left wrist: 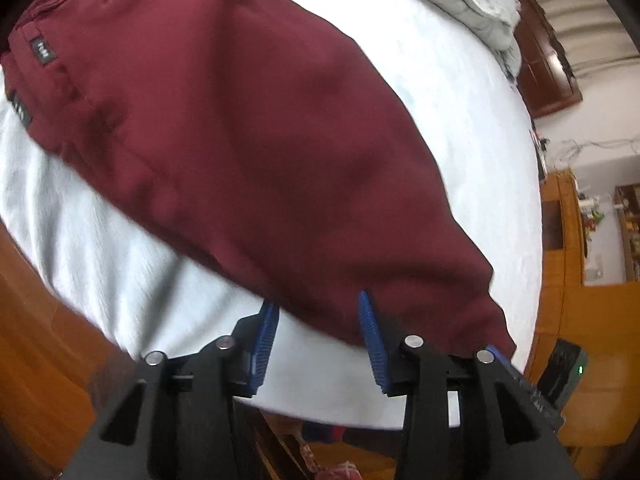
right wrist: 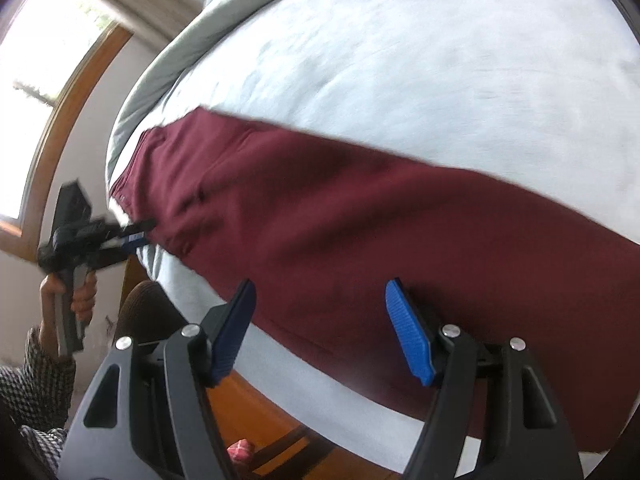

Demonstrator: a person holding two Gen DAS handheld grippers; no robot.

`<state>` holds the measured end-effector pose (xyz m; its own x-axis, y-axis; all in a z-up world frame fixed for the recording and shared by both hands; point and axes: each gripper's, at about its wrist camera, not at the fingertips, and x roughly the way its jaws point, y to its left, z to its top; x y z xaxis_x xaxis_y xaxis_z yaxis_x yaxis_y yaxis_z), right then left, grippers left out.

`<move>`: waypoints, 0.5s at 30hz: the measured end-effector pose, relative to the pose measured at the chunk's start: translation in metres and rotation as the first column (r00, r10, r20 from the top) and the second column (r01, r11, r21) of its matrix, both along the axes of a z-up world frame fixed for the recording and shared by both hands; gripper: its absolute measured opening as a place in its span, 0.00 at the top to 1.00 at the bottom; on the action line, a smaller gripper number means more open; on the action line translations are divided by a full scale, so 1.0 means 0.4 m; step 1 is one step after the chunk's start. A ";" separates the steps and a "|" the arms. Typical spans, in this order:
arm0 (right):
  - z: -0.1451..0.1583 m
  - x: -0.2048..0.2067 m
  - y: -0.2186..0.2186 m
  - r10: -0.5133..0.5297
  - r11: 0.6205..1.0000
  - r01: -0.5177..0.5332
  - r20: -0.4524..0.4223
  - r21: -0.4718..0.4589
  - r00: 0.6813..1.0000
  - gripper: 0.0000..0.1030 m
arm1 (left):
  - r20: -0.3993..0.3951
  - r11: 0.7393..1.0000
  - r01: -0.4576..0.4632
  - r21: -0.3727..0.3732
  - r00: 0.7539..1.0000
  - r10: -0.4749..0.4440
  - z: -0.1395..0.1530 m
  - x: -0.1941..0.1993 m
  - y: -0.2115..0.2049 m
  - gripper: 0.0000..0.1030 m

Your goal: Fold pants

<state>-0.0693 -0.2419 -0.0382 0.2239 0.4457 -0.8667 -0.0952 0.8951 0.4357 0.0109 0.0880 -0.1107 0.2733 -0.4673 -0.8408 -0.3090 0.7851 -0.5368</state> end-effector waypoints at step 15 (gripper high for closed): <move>0.007 -0.139 -0.472 -0.352 0.907 0.335 -0.025 -0.254 0.936 0.19 | 0.110 0.899 0.348 0.265 0.916 -0.386 -0.028 0.112 -0.405 0.56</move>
<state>-0.1251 -0.4305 -0.0353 0.2611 0.1269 -0.9569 0.2598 0.9455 0.1963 0.0558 -0.0740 -0.1218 0.2570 -0.3538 -0.8993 0.0979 0.9353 -0.3400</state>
